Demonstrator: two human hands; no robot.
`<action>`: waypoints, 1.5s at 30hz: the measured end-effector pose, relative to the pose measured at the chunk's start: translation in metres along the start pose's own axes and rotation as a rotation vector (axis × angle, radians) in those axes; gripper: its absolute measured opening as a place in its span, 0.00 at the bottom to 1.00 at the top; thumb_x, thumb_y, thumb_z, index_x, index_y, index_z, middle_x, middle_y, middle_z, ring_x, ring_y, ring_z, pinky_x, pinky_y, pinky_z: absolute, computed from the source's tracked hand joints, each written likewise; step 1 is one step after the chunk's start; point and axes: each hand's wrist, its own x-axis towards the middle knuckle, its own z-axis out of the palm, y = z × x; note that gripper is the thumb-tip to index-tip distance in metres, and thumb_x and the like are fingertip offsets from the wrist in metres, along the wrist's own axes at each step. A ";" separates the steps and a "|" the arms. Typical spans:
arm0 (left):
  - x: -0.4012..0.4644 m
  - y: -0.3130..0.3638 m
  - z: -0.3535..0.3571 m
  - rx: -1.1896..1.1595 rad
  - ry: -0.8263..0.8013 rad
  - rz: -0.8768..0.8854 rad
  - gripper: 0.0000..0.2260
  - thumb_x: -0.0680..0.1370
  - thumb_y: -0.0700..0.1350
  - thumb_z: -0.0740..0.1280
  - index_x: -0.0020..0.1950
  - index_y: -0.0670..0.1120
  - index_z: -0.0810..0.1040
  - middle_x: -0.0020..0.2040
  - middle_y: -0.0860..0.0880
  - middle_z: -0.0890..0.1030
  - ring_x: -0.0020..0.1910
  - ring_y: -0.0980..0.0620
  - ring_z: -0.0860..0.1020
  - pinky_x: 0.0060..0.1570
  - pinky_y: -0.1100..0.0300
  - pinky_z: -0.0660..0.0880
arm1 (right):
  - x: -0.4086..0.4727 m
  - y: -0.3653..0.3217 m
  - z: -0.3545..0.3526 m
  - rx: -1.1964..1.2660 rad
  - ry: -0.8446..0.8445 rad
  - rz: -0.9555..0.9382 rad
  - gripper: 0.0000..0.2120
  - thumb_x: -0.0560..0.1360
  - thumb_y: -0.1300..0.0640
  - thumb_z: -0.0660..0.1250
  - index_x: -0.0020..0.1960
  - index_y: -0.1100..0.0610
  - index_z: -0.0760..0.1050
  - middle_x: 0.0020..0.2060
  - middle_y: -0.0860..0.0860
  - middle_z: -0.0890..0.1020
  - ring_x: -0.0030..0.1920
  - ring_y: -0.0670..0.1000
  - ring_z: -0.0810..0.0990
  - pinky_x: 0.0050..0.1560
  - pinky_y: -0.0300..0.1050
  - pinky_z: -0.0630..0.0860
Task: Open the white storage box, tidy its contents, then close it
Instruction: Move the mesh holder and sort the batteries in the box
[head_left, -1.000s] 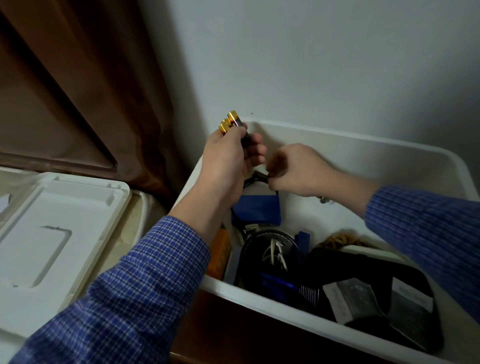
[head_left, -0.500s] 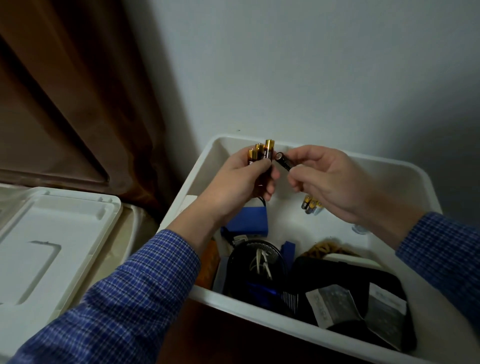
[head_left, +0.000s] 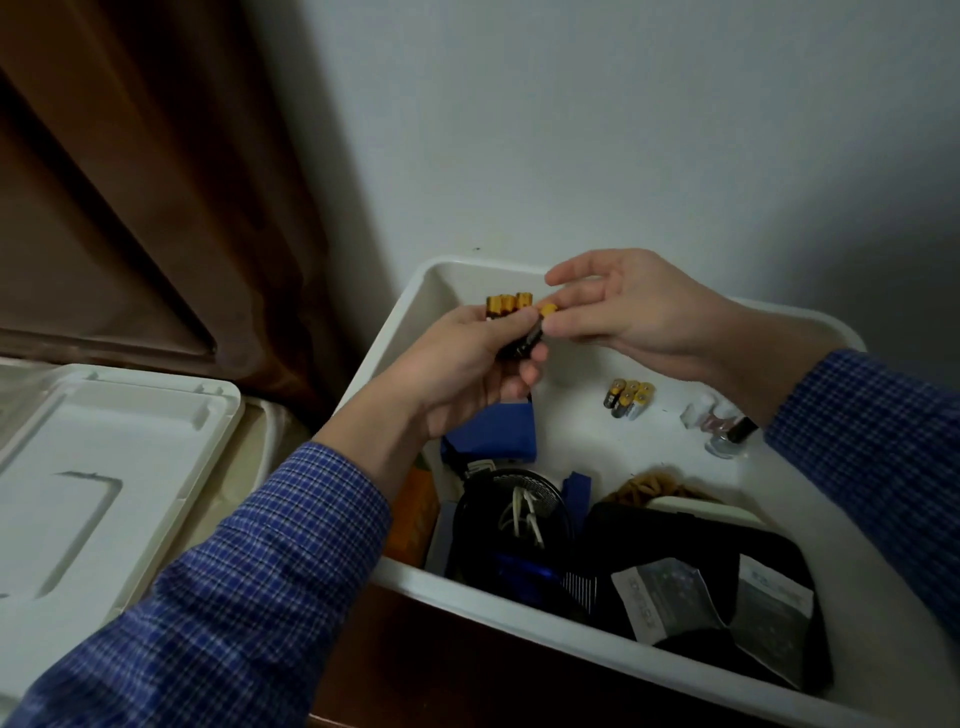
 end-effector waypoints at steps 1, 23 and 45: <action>0.000 0.002 -0.002 -0.053 0.032 0.009 0.08 0.85 0.42 0.59 0.51 0.41 0.75 0.37 0.45 0.76 0.28 0.55 0.74 0.23 0.66 0.70 | 0.003 0.000 0.004 0.079 0.041 -0.008 0.21 0.72 0.71 0.73 0.63 0.64 0.73 0.49 0.59 0.85 0.46 0.51 0.85 0.52 0.42 0.82; -0.004 0.019 -0.006 -0.639 0.316 0.167 0.11 0.86 0.45 0.56 0.48 0.40 0.71 0.38 0.47 0.73 0.30 0.56 0.69 0.26 0.68 0.65 | 0.097 0.094 0.079 -1.454 -0.064 -0.223 0.09 0.82 0.51 0.61 0.46 0.50 0.77 0.40 0.47 0.79 0.40 0.51 0.79 0.38 0.46 0.75; -0.002 0.014 -0.009 -0.588 0.321 0.127 0.11 0.86 0.45 0.57 0.48 0.40 0.72 0.37 0.47 0.74 0.28 0.56 0.70 0.25 0.68 0.66 | 0.114 0.103 0.084 -1.636 -0.131 -0.125 0.07 0.82 0.65 0.59 0.47 0.63 0.73 0.42 0.56 0.76 0.48 0.56 0.77 0.56 0.50 0.77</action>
